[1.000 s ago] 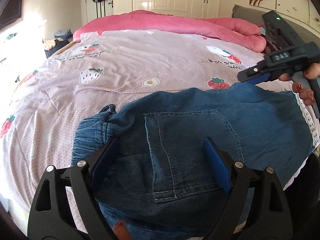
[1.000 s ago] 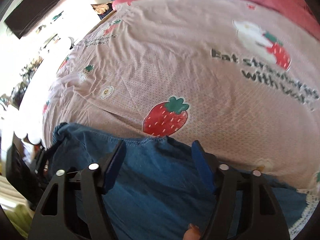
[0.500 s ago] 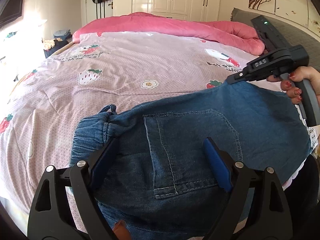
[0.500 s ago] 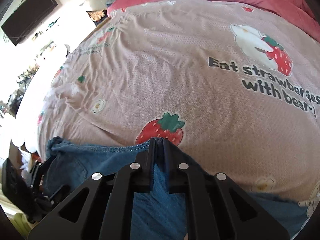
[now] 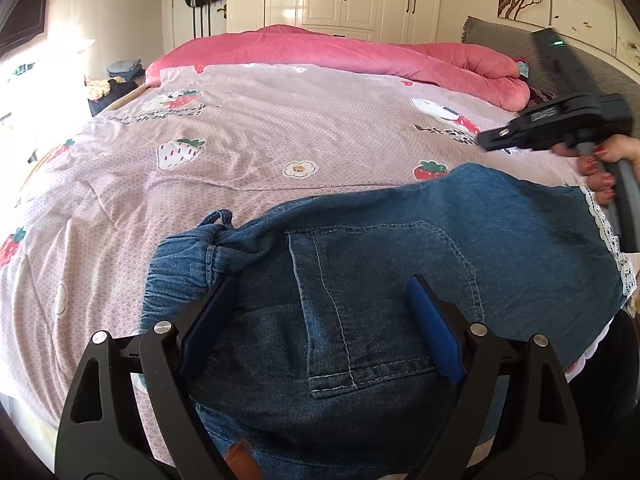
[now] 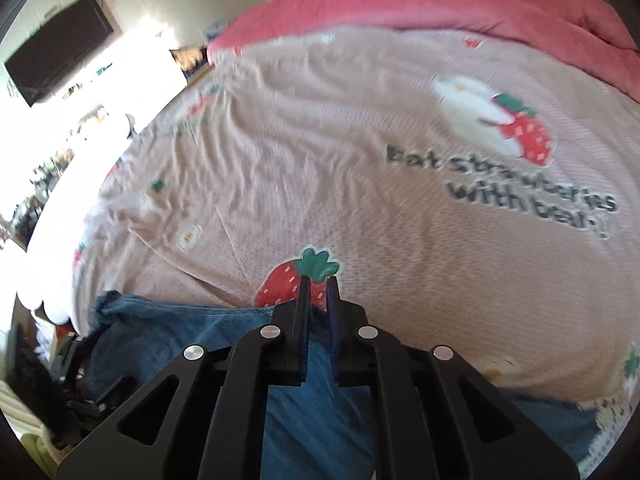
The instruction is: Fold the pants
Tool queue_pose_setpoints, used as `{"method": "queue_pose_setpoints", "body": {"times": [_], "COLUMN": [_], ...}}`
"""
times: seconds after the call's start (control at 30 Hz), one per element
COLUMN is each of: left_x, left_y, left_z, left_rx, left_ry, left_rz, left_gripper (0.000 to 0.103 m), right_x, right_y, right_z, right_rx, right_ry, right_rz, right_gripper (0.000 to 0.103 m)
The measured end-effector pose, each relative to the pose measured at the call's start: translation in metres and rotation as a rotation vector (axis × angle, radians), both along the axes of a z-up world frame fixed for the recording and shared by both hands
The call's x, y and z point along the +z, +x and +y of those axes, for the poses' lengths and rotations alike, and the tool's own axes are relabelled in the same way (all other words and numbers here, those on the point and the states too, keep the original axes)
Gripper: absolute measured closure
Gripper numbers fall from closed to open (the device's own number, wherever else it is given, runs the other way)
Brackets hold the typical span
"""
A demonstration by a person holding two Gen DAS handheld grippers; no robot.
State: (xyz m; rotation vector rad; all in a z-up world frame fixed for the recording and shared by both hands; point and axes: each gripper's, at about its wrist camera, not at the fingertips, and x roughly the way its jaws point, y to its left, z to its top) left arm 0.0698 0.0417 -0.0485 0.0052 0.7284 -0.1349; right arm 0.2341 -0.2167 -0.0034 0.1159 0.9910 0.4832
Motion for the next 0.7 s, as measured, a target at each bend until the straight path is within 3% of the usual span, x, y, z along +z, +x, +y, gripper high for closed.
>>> {"method": "queue_pose_setpoints", "body": {"times": [0.17, 0.23, 0.47, 0.7], "left_x": [0.0, 0.001, 0.018, 0.039], "left_y": [-0.001, -0.003, -0.013, 0.005], "left_z": [0.0, 0.0, 0.0, -0.036], "left_rx": [0.004, -0.003, -0.001, -0.087], "left_ry": [-0.004, -0.009, -0.065, -0.094], "left_rz": [-0.008, -0.018, -0.041, -0.011], "left_gripper": [0.023, 0.021, 0.019, 0.016], "right_x": [0.019, 0.023, 0.026, 0.013], "right_y": [-0.041, -0.06, -0.122, -0.136], "right_z": [-0.04, -0.061, -0.143, -0.216], "right_rx": [-0.062, -0.093, -0.223, -0.364], "right_ry": [-0.007, -0.004, -0.018, 0.012], "right_rz": [-0.057, -0.07, -0.116, -0.1], "right_gripper": [0.089, 0.073, 0.061, 0.055]}}
